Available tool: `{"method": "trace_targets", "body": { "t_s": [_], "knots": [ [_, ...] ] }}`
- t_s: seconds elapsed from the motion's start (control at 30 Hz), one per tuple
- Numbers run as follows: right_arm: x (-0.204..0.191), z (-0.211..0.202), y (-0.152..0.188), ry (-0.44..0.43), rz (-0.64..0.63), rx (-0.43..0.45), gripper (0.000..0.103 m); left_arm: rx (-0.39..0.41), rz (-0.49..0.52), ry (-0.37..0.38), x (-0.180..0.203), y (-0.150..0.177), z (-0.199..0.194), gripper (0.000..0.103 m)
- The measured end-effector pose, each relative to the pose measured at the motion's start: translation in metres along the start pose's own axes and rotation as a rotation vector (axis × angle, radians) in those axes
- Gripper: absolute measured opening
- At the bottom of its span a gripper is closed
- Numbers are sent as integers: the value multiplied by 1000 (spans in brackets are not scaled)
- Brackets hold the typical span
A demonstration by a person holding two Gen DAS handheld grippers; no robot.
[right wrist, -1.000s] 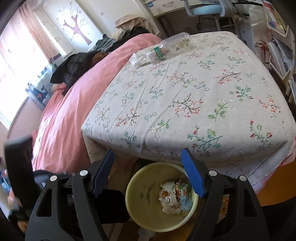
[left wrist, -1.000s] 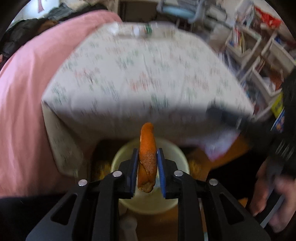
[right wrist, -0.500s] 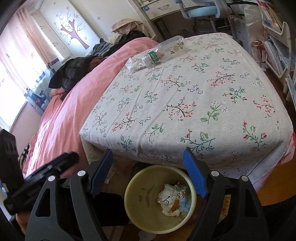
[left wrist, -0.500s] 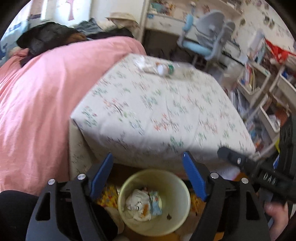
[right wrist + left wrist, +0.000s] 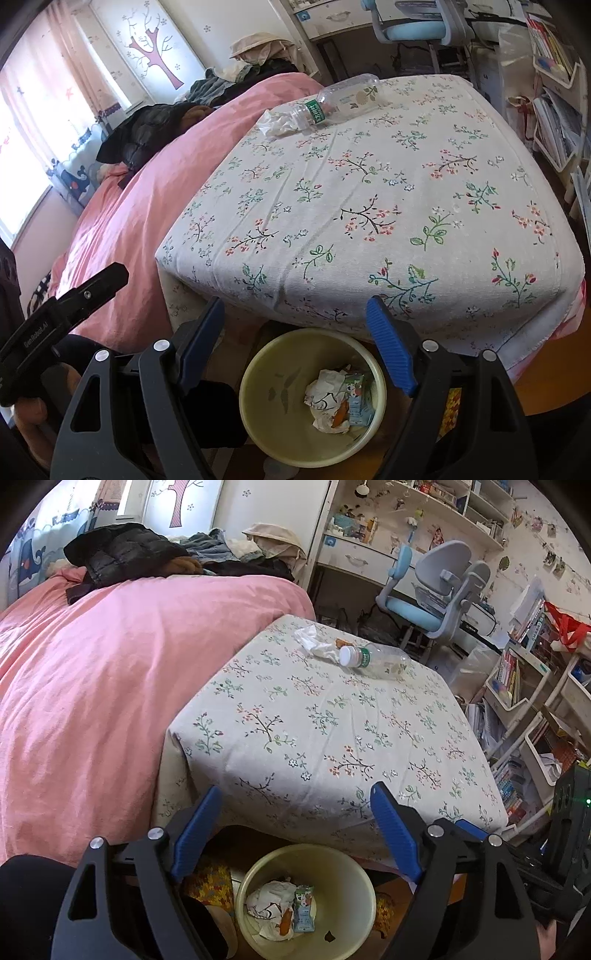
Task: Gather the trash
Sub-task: 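Move both grippers back toward the remaining trash on the table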
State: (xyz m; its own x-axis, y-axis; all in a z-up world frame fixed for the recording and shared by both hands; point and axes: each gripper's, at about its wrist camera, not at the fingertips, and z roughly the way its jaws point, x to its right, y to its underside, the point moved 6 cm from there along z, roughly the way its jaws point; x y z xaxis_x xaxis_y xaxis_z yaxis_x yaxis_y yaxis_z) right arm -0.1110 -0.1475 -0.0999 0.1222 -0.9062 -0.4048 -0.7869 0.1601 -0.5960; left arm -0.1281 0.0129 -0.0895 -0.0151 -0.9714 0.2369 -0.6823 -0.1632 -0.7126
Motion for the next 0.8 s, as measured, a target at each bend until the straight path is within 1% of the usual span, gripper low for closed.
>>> {"method": "trace_targets", "body": {
  "t_s": [0.1, 0.27, 0.4, 0.47, 0.6, 0.7, 0.8],
  "knots": [
    [-1, -1, -1, 1, -11, 7, 76, 12, 3, -3, 1, -2, -2, 79],
    [1, -5, -7, -28, 22, 20, 76, 29, 16, 3, 4, -13, 0, 80],
    [3, -4, -19, -36, 44, 26, 76, 29, 14, 5, 5, -31, 10, 80],
    [2, 0, -31, -44, 42, 28, 76, 34, 16, 1, 4, -43, 13, 80],
    [2, 12, -67, -69, 62, 39, 77, 51, 18, -16, -1, -71, 26, 80],
    [6, 24, -102, -44, 54, 69, 76, 44, 4, -26, -6, -91, 42, 80],
    [10, 42, -137, 6, 23, 97, 76, 31, -4, -37, -8, -116, 65, 80]
  ]
}}
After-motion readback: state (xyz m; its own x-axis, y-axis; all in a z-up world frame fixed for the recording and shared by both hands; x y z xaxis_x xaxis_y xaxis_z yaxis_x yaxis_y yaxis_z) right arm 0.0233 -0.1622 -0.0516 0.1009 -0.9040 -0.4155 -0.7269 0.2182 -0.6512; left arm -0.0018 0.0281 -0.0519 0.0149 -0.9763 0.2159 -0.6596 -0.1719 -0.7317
